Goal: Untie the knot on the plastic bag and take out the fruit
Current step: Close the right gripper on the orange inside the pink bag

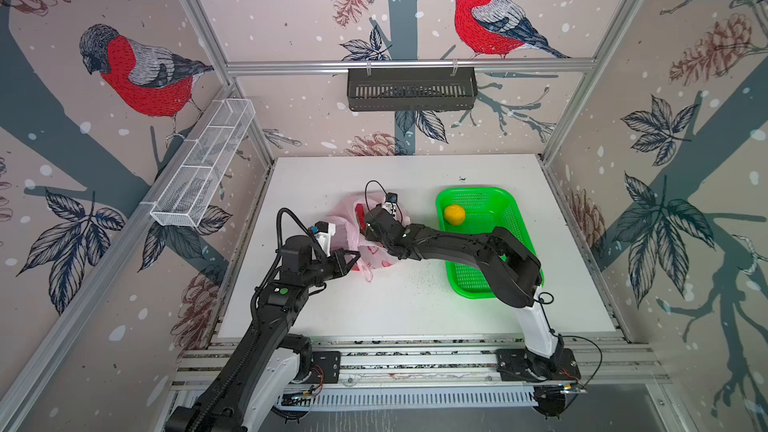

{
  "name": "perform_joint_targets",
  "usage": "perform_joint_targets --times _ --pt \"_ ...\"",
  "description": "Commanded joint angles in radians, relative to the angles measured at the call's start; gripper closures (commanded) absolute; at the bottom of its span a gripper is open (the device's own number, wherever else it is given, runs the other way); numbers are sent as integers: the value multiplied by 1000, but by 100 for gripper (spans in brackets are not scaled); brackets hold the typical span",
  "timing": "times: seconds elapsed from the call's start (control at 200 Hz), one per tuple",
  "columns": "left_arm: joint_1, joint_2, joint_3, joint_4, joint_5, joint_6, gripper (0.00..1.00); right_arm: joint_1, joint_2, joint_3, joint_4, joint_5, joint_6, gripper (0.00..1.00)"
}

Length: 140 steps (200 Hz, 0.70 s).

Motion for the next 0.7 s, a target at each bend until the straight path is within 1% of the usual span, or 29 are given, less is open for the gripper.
perform_joint_targets --times 0.0,0.115,0.355,0.695 --pt "-2 4 -4 33 -20 -11 100 2 -33 -35 76 -3 -70 74" --pt "-2 5 -5 30 -31 -17 100 7 -61 -73 125 -16 -108 73" --pt "-2 10 -9 12 -61 -24 100 5 -118 -147 243 -85 -171 73" --pt "-2 11 -7 17 -71 -31 100 2 -162 -164 264 -100 -189 73"
